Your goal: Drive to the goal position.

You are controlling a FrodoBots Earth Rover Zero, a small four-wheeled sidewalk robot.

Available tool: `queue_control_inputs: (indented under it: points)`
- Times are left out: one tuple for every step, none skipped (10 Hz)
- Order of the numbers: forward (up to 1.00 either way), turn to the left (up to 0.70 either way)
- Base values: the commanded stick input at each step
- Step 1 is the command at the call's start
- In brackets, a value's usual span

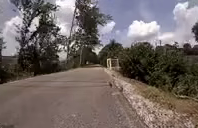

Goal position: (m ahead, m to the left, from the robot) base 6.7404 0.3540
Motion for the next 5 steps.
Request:
queue_control_inputs:
  points:
    - [0.7, 0.0]
    - [0.7, 0.0]
    - [0.7, 0.0]
    - [0.7, 0.0]
    - [0.7, 0.0]
